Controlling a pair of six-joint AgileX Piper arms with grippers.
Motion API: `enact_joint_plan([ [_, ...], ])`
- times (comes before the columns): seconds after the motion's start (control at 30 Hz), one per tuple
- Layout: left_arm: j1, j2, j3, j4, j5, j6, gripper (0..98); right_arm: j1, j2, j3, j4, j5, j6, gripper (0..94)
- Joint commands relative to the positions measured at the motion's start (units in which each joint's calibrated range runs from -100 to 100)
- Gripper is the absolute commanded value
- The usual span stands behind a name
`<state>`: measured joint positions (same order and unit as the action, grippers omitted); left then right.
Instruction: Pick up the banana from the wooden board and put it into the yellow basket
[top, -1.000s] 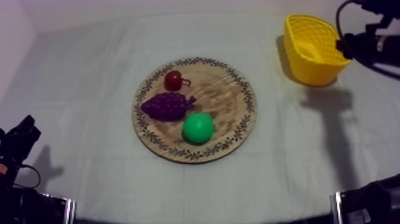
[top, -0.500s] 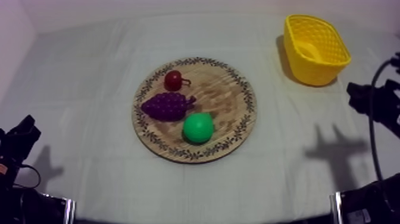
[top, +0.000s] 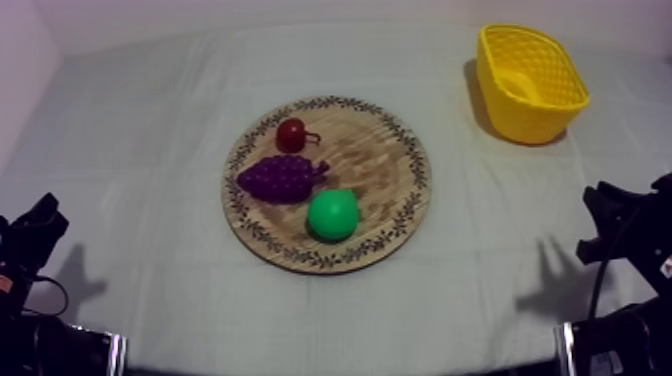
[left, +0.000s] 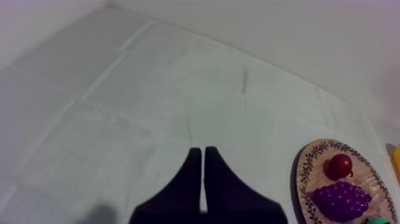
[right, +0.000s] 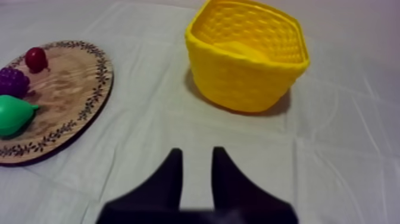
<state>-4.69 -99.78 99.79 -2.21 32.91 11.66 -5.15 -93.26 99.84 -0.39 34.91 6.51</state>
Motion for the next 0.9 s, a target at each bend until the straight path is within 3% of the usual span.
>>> enact_joint_plan([
  [0.0,0.02,-0.05,-0.01,0.03,0.0,-0.01,0.1,-0.08,-1.61,0.03,-0.34,2.03,-0.38,3.7],
  [0.2,0.02,-0.05,-0.01,0.03,0.0,-0.04,0.1,-0.15,-2.32,0.05,-0.58,3.45,-2.48,0.8],
  [0.53,0.02,-0.05,-0.01,0.03,0.0,-0.03,0.1,-0.21,-2.41,0.05,-0.61,3.63,2.54,0.4],
  [0.87,0.02,-0.05,-0.01,0.03,0.0,-0.03,0.1,-0.21,-2.41,0.05,-0.61,3.64,3.31,0.4],
])
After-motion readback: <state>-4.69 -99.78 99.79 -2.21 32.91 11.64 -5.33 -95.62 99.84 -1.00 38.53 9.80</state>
